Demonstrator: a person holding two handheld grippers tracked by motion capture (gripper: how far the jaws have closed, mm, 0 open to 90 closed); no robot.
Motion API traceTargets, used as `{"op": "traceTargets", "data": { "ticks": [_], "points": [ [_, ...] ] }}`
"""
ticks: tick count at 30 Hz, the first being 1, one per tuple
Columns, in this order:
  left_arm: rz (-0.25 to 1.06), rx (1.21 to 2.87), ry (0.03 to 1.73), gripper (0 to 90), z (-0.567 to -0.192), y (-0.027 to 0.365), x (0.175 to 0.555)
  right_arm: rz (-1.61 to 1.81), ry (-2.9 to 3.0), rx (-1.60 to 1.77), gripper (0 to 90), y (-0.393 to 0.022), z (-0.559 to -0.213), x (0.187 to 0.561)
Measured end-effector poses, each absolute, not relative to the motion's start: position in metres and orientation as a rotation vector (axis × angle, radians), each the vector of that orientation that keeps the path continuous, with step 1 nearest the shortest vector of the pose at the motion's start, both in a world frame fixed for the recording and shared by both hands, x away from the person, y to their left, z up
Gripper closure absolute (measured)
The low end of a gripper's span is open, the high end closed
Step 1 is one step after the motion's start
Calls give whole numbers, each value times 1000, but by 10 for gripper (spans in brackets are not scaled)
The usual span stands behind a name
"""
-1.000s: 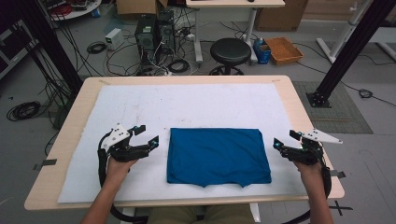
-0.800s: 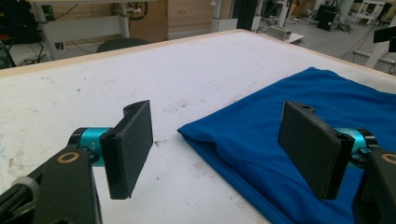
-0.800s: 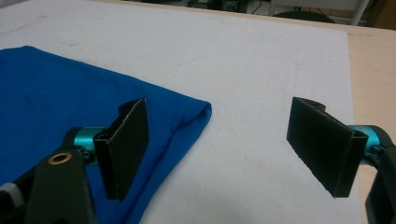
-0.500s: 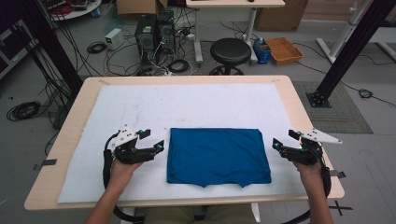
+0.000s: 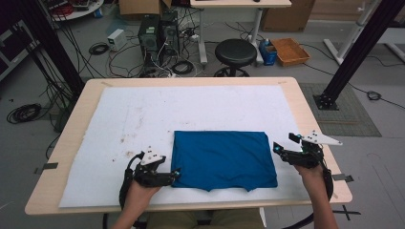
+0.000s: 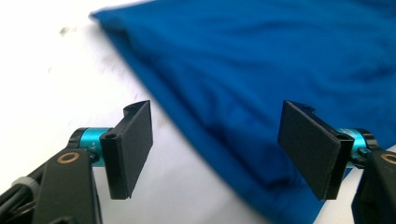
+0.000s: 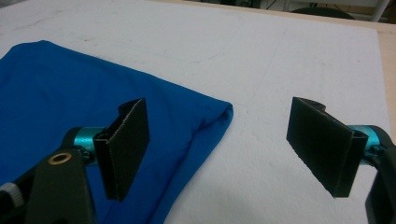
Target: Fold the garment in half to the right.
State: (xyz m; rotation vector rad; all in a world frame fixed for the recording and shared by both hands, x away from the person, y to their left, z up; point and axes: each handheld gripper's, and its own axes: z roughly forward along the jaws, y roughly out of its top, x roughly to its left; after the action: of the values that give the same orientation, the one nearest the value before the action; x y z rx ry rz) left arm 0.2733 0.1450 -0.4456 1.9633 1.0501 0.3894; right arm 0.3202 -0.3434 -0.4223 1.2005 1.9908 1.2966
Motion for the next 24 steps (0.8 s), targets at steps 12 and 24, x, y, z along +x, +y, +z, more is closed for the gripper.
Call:
{"op": "traceTargets", "data": {
  "ticks": [12, 24],
  "points": [
    [373, 1990, 1043, 441, -454, 135, 265, 1284, 2032, 1172, 210, -334, -424, 324],
    [427, 1987, 1103, 642, -452, 129, 258, 1267, 2043, 1133, 210, -326, -421, 324]
  ]
}}
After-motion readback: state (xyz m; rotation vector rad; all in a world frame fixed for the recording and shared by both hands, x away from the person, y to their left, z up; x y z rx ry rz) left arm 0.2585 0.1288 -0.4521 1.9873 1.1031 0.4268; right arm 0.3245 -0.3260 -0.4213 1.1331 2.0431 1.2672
